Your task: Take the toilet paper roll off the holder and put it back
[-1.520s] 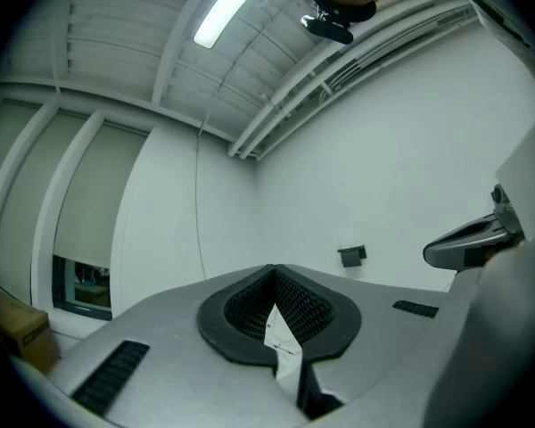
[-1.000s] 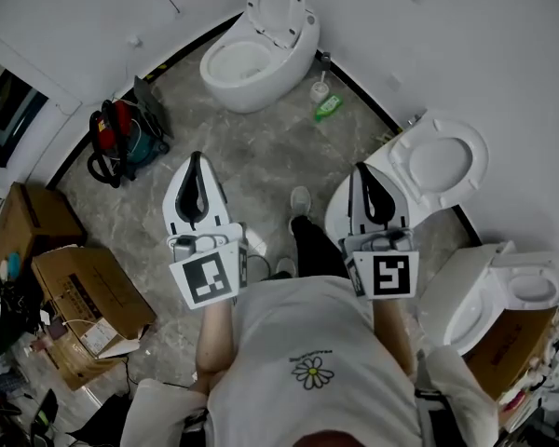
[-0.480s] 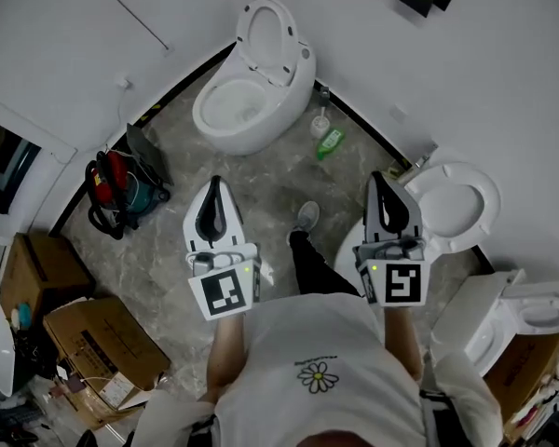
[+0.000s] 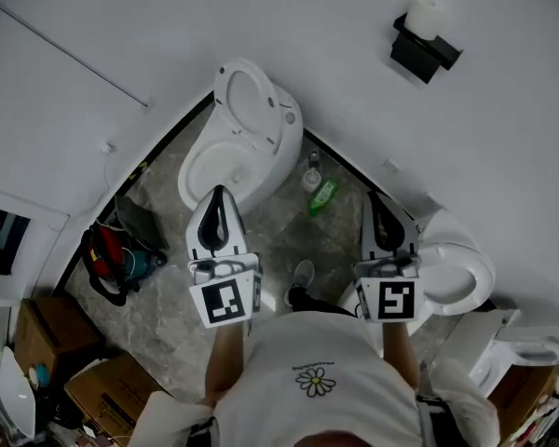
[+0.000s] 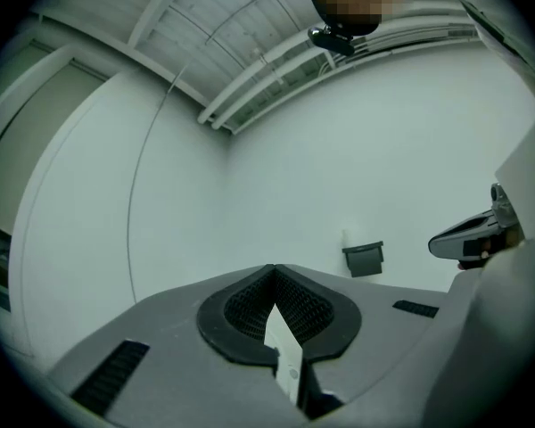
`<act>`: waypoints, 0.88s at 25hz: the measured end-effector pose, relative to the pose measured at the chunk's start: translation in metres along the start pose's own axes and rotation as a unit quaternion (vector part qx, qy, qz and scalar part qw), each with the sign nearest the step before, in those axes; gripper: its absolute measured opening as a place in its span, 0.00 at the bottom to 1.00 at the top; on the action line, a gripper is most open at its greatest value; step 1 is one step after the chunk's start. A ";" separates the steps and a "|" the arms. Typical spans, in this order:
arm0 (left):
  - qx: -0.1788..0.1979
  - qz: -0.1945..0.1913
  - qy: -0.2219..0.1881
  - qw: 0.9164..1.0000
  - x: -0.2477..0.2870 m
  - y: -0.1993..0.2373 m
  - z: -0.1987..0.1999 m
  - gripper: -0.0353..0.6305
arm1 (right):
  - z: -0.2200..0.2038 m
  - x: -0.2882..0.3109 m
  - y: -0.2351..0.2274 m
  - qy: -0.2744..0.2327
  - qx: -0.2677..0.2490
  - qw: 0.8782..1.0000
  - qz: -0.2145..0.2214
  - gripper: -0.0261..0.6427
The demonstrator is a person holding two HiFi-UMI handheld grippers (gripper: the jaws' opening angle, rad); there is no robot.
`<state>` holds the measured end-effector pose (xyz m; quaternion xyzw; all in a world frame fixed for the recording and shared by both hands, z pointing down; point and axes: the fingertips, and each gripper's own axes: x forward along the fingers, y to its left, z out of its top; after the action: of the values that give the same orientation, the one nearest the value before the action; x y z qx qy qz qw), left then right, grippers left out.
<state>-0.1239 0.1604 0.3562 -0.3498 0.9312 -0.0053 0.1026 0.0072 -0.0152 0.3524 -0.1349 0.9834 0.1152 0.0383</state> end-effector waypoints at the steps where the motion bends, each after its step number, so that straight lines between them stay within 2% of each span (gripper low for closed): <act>1: 0.000 -0.008 0.001 1.000 0.021 -0.003 -0.001 0.08 | -0.002 0.012 -0.008 0.000 0.002 1.000 -0.007 0.05; 6: 0.002 -0.057 -0.004 0.998 0.104 -0.032 0.006 0.08 | -0.011 0.048 -0.049 0.003 0.021 0.999 -0.046 0.05; 10: -0.026 -0.112 -0.003 0.993 0.139 -0.072 0.008 0.08 | -0.001 0.061 -0.070 -0.019 0.035 0.995 -0.088 0.05; 17: -0.054 -0.206 -0.035 0.976 0.170 -0.131 0.034 0.08 | 0.009 0.053 -0.104 -0.020 0.006 0.987 -0.161 0.05; 22: -0.064 -0.261 -0.054 0.962 0.193 -0.160 0.036 0.07 | 0.008 0.046 -0.128 -0.003 -0.029 0.973 -0.230 0.05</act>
<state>-0.1547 -0.0847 0.2979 -0.5861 0.7991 0.0468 0.1253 -0.0017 -0.1456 0.3118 -0.3584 0.9221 0.1321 0.0625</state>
